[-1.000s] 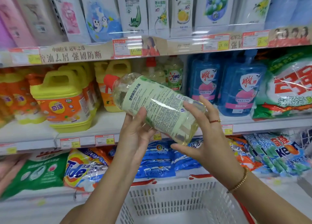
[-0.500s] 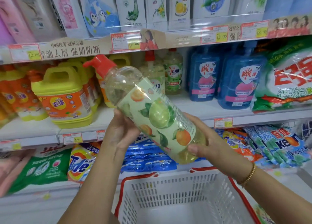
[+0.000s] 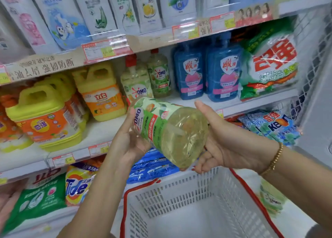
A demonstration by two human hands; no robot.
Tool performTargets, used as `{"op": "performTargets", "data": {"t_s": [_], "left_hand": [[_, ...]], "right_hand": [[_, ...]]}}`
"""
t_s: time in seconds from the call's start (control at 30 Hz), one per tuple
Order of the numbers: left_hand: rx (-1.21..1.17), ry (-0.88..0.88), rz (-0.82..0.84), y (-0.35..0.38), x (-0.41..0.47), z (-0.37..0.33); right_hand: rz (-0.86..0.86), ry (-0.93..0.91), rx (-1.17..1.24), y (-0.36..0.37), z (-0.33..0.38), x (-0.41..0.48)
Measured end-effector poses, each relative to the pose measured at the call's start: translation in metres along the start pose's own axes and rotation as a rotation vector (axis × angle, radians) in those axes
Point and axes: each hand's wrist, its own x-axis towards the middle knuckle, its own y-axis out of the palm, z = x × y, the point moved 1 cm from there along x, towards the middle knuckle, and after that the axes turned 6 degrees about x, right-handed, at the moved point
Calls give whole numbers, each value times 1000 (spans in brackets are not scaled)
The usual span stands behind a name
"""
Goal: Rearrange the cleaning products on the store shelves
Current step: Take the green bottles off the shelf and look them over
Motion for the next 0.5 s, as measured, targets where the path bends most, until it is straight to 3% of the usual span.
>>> {"op": "performTargets", "data": {"t_s": [0.17,0.33,0.5], "left_hand": [[-93,-99,83,28,8,19],[16,-82,116,74,29,41],[228,53,24,121,57,63]], "right_hand": [[-48,-7,99,-33,-1,-28],[-136,17,57,-77,3,-55],[-350,29,-234,-138,17,-91]]}}
